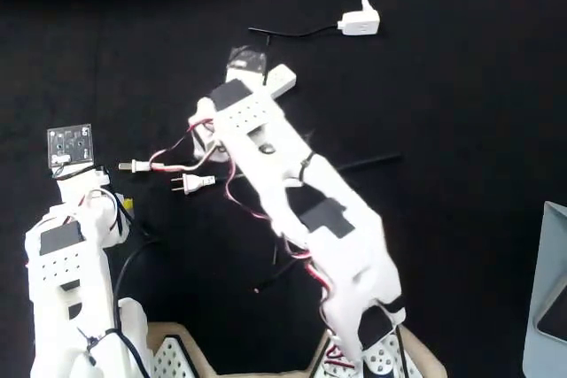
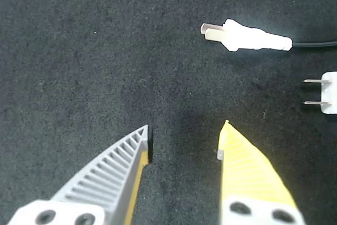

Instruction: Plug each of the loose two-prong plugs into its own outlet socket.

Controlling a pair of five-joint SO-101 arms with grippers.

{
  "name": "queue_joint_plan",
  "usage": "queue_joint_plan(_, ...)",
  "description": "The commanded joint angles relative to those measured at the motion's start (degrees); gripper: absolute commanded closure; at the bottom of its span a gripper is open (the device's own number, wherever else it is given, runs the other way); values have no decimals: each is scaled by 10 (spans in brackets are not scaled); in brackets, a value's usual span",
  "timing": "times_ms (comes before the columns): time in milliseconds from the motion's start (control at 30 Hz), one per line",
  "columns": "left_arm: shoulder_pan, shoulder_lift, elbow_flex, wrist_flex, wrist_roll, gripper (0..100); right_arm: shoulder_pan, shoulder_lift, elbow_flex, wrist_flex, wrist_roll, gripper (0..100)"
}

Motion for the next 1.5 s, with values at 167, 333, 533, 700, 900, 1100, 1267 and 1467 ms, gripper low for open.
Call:
queue_joint_plan(167, 7, -11, -12, -11, -1, 783, -14, 89, -74, -13, -4, 793)
queue_joint_plan(333, 7, -11, -12, -11, -2, 783, -11, 139, -118, -11, 4, 911)
queue_joint_plan(533, 7, -11, -12, -11, -2, 783, -11, 145, -194, 81, 63, 988)
queue_joint_plan(700, 7, -11, -12, -11, -2, 783, -11, 145, -292, 184, 66, 986)
queue_joint_plan(900, 6, -11, -12, -11, -2, 783, -2, 133, -325, 198, 116, 986)
queue_joint_plan(1100, 6, -11, -12, -11, -2, 783, -8, 80, -270, 198, 140, 986)
queue_joint_plan(1267, 6, -11, -13, -11, -2, 783, -47, 55, -225, 194, 135, 978)
queue_joint_plan(1467, 1, -11, -15, -11, 1, 783, -76, 92, -220, 177, 82, 788)
